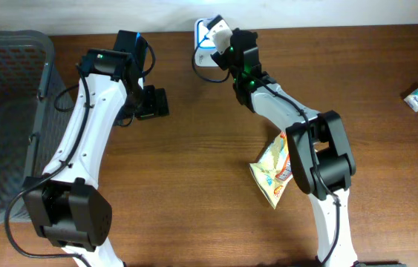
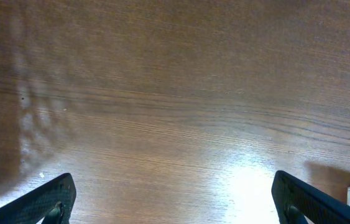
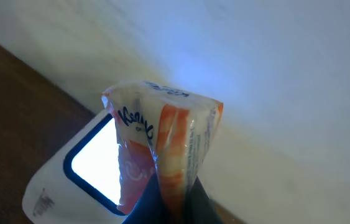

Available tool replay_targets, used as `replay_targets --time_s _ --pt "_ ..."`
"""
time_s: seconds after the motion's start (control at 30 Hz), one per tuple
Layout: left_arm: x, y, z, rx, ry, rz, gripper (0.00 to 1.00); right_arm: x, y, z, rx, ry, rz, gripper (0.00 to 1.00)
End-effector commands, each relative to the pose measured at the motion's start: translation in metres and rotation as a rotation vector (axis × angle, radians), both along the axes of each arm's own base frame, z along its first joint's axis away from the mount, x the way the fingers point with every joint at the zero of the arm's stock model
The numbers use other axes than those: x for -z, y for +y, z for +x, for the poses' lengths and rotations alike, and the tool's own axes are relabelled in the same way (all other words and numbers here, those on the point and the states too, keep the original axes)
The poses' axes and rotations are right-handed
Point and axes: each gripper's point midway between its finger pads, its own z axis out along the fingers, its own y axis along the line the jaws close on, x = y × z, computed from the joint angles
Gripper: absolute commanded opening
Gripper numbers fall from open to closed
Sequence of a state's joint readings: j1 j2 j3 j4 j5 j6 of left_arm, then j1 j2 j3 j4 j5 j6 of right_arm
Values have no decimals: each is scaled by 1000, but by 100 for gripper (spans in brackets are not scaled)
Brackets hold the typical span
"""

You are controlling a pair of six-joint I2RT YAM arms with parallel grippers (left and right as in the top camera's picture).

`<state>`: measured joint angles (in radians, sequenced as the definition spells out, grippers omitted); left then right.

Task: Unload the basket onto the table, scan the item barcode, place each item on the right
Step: 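Lift the orange box and hold it over the white scanner, then carry the orange box to the right table edge and release it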

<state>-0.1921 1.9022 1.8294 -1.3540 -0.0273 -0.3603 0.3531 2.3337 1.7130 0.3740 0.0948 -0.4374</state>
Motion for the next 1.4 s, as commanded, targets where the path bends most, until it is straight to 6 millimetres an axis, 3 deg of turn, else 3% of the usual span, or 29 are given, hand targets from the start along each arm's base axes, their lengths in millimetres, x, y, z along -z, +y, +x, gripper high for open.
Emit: replay_targets --time_s 0.0,0.1,0.17,0.2,0.23,0.3,0.43,0.57,0.7,0.87,1.0,1.07,1.13,1.17,1.27,1.37 --pt "3 3 0 -15 8 7 99 -25 -23 9 77 -11 215 4" --pt "3 3 0 -16 8 7 99 -65 -62 14 153 -42 370 4" --pt "3 3 0 -16 7 7 99 -93 -101 16 225 -56 502 4" --pt "3 3 0 -16 8 7 99 -104 -122 15 263 -57 563 4" --pt "3 3 0 -16 8 7 99 -116 -157 13 331 -49 641 4" --pt "3 3 0 -16 8 7 99 -122 -208 6 436 -17 720 4" --pt "3 3 0 -16 7 7 99 -100 -324 -30 705 108 762 4" --pt "3 3 0 -16 8 7 99 -41 -442 -100 1016 306 749 4" --pt "3 3 0 -16 8 7 99 4 -513 -167 1234 448 772 4" --pt "3 3 0 -16 8 7 99 39 -560 -218 1380 528 808 4" --pt "3 3 0 -16 7 7 99 48 -575 -231 1414 530 826 4" --pt "3 3 0 -16 8 7 99 47 -575 -231 1413 528 826 10" --pt "3 3 0 -16 8 7 99 48 -575 -231 1413 530 826 24" --pt "3 3 0 -16 8 7 99 48 -575 -232 1414 534 826 47" --pt "3 3 0 -16 8 7 99 52 -571 -236 1421 563 826 98" --pt "3 3 0 -16 8 7 99 56 -561 -237 1396 609 852 99"
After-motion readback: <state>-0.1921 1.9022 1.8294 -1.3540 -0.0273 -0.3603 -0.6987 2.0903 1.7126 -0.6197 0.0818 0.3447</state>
